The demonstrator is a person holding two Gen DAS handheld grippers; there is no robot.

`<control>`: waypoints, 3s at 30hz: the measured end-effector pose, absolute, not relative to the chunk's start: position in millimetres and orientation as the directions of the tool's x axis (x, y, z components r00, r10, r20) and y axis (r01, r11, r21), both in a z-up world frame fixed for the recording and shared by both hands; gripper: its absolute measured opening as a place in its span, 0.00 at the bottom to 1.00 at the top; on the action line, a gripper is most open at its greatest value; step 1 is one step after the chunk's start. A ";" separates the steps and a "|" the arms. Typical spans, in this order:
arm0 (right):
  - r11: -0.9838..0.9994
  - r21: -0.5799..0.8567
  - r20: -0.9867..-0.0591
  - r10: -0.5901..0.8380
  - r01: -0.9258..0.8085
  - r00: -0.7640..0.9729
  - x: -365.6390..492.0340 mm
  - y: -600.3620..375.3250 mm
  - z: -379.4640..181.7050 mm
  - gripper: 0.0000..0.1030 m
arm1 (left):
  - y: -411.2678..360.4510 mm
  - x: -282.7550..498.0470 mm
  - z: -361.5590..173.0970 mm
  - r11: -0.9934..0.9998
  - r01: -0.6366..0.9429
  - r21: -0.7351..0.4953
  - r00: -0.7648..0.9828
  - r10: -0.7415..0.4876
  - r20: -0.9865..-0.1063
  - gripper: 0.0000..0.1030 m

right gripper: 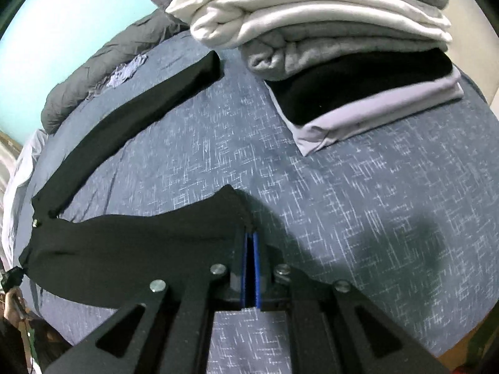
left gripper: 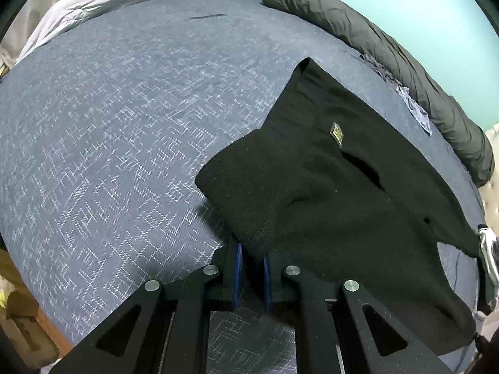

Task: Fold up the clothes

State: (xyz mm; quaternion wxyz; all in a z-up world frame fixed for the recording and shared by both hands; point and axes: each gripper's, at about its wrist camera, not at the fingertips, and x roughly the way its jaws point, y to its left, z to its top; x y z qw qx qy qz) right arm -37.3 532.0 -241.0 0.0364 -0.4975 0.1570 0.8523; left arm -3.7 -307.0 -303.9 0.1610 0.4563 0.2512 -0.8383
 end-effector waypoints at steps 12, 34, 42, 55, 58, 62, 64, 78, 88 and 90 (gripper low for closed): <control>-0.979 0.164 -0.850 -0.077 -0.123 -0.521 -57.2 498.5 -216.9 0.34 | -310.8 9.9 -283.7 -0.799 0.533 -0.279 -0.569 -0.094 -0.817 0.35; -0.882 0.207 -0.905 -0.337 0.424 -0.259 -193.9 219.3 -277.0 0.38 | -150.0 -49.6 -302.4 -0.930 0.274 -0.244 -0.632 0.017 -0.775 0.35; -0.819 0.195 -0.934 -0.323 0.540 -0.153 -203.9 167.2 -305.4 0.35 | -135.0 -52.0 -328.9 -0.949 0.238 -0.206 -0.608 0.020 -0.793 0.35; -0.825 0.218 -0.894 -0.383 0.521 -0.232 -217.7 176.1 -290.5 0.04 | -135.7 -49.4 -336.3 -0.949 0.233 -0.213 -0.609 0.029 -0.793 0.36; -0.837 0.180 -0.912 -0.339 0.516 -0.230 -221.6 168.3 -302.9 0.04 | -135.6 -48.9 -337.6 -0.950 0.232 -0.211 -0.607 0.028 -0.794 0.36; -0.847 0.177 -0.926 -0.316 0.501 -0.207 -224.3 168.7 -316.1 0.06 | -136.5 -48.5 -338.9 -0.949 0.232 -0.215 -0.607 0.031 -0.794 0.36; -0.861 0.182 -0.923 -0.316 0.475 -0.219 -224.0 180.2 -311.7 0.12 | -137.1 -49.3 -339.4 -0.948 0.233 -0.218 -0.606 0.034 -0.795 0.36; -0.860 0.188 -0.937 -0.301 0.474 -0.176 -181.0 265.1 -305.2 0.06 | -139.2 -51.8 -340.0 -0.942 0.243 -0.232 -0.603 0.040 -0.797 0.36; -0.901 0.152 -0.937 -0.262 0.406 -0.230 -190.4 273.9 -300.3 0.10 | -142.5 -49.7 -339.1 -0.937 0.244 -0.249 -0.603 0.054 -0.796 0.36; -0.922 0.181 -0.915 -0.285 0.342 -0.286 -197.9 278.7 -288.2 0.10 | -142.0 -50.4 -338.1 -0.938 0.244 -0.247 -0.601 0.053 -0.797 0.37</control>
